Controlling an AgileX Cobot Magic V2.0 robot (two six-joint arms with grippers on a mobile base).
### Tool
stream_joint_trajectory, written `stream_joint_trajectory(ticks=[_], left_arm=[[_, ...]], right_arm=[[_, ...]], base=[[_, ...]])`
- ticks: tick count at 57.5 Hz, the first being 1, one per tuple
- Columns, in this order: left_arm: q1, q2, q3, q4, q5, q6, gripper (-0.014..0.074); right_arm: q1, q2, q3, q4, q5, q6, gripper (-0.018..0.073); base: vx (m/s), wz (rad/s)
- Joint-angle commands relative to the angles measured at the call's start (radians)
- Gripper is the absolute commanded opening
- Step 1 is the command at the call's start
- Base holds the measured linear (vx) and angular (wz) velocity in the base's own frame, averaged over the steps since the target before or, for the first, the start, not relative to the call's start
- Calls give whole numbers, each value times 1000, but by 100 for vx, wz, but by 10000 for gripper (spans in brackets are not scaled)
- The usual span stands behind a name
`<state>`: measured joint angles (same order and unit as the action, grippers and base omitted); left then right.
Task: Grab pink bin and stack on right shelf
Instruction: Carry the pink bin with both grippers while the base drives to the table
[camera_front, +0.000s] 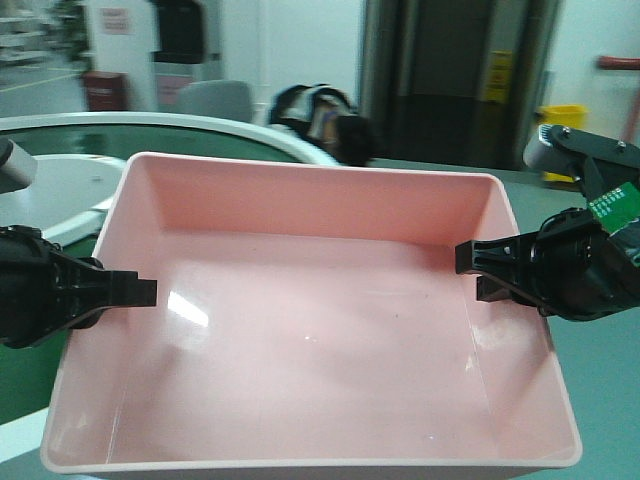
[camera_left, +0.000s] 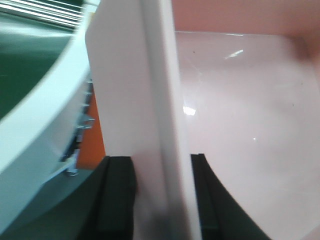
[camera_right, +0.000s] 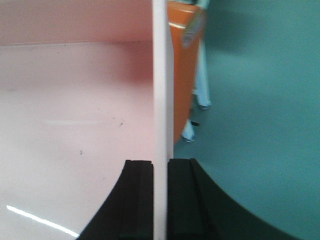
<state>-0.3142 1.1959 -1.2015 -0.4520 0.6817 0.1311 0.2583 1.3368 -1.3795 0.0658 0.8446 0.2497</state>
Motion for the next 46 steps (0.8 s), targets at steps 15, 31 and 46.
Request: stream_joint_trajectory(ticks=[15, 31, 46], left_arm=[[-8, -38, -31, -76, -75, -1, -5], [-8, -38, -31, -76, -75, -1, -5], [-8, -38, -31, -76, -76, -1, -5]], right_arm=[[-7, -28, -33, -10, -78, -7, -9], [-7, -28, -33, -10, -60, -7, -9], [-7, -28, -33, -10, -41, -7, -9]], base=[[-9, -84], [2, -84], [16, -65]])
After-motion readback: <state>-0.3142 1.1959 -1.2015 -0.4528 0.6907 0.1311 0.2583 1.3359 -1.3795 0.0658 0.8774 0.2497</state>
